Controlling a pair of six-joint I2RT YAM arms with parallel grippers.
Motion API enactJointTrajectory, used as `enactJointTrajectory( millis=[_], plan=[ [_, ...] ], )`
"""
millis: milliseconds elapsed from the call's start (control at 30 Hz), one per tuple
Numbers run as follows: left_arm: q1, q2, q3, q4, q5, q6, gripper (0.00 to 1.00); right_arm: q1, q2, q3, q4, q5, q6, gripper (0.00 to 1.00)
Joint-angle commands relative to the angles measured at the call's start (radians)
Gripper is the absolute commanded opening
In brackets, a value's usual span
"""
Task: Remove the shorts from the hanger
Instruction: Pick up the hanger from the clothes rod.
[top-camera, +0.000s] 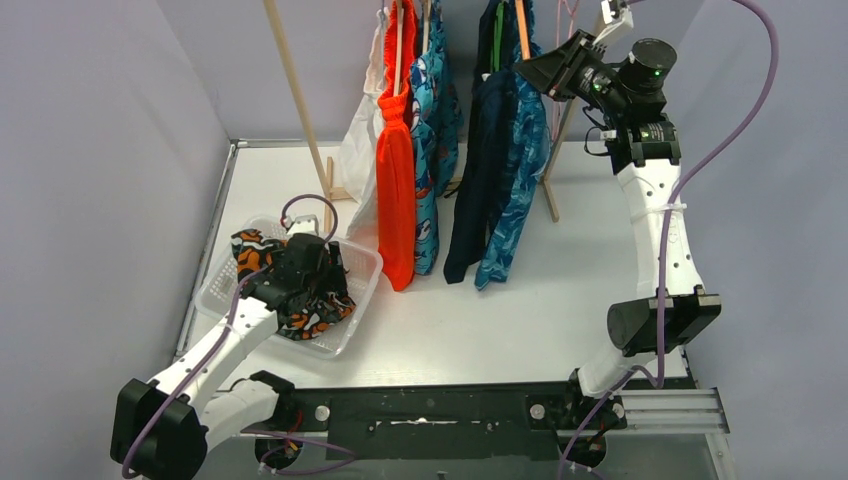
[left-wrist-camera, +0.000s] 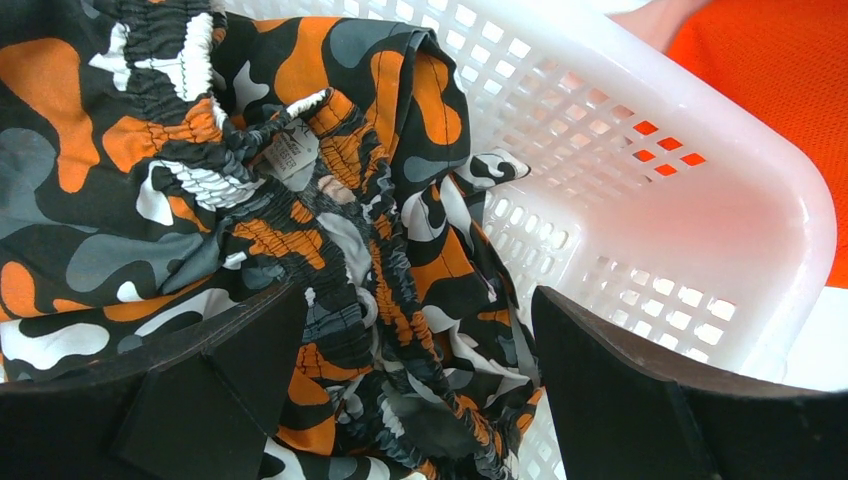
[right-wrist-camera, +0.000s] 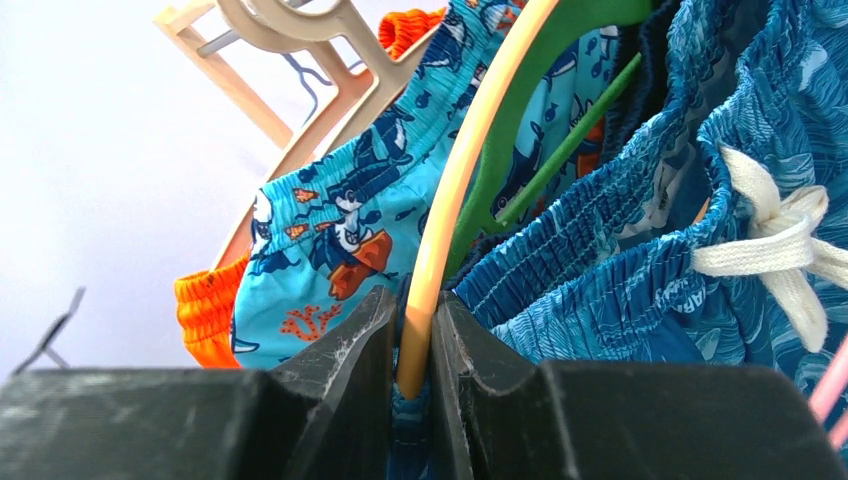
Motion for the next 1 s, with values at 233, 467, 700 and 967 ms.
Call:
enactJointTrajectory(
  millis=[233,467,700,967],
  plan=[
    [0.000,-0.029,0.065,0.006,-0.013,0.002,0.84,-0.004,-0.059,0.027,0.282,-0.048,0.002,0.00],
    [0.000,-0.100,0.049,0.023,-0.030,-0.001,0.84,-0.004,-0.184,-0.151,0.234,0.089,-0.050,0.00],
    [0.000,-0.150,0.046,0.023,-0.058,-0.005,0.84,-0.004,-0.296,-0.297,0.218,0.089,-0.074,0.00],
    [0.001,-0.183,0.035,0.032,-0.073,-0.010,0.84,-0.002,-0.447,-0.478,0.203,0.081,-0.068,0.00]
  ],
)
